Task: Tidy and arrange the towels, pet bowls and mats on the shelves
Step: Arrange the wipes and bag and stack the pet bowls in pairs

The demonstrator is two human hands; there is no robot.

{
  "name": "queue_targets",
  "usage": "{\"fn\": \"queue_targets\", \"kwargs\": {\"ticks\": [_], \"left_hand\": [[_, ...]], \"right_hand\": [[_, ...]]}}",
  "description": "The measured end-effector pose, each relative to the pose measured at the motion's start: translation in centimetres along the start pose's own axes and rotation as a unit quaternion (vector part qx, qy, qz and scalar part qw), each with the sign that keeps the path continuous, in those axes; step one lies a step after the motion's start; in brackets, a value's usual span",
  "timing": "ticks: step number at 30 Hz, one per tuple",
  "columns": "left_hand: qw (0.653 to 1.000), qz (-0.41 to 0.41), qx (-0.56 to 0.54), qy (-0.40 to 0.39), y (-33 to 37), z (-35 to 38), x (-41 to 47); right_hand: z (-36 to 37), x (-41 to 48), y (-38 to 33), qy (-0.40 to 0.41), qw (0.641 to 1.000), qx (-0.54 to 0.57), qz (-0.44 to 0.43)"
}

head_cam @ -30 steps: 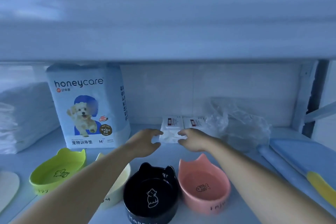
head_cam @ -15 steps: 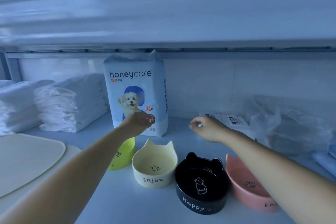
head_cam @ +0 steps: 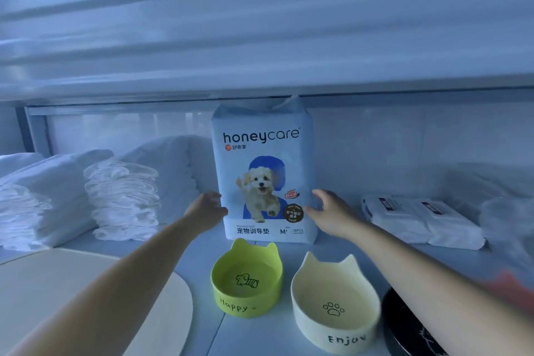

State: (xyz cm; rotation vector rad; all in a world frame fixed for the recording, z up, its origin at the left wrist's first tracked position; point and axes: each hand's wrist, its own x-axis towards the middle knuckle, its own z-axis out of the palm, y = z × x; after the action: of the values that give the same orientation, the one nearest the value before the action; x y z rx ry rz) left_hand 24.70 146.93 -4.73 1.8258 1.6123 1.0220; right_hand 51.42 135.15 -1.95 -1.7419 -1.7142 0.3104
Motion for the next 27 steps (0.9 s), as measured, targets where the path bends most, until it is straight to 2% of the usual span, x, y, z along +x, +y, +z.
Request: {"fn": "queue_targets", "kwargs": {"ticks": [14,20,23,27], "left_hand": [[0.989,0.008,-0.131,-0.06,-1.2,4.3,5.2],[0.979,0.02,-0.164,-0.117,2.1,7.7,5.5],[0.971,-0.001,-0.192,-0.139,4.0,9.5,5.5],[0.972,0.012,-0.166,-0.164,5.7,11.6,5.6]], "right_hand": [[2.0,1.3,0.3,0.039,0.997,0.031,0.059],[0.0,2.0,2.8,0.043,0.992,0.035,0.109],[-1.2,2.1,4.1,0.057,0.986,0.062,0.146],[-2.7,2.1,5.7,0.056,0.981,0.081,0.168]]}}
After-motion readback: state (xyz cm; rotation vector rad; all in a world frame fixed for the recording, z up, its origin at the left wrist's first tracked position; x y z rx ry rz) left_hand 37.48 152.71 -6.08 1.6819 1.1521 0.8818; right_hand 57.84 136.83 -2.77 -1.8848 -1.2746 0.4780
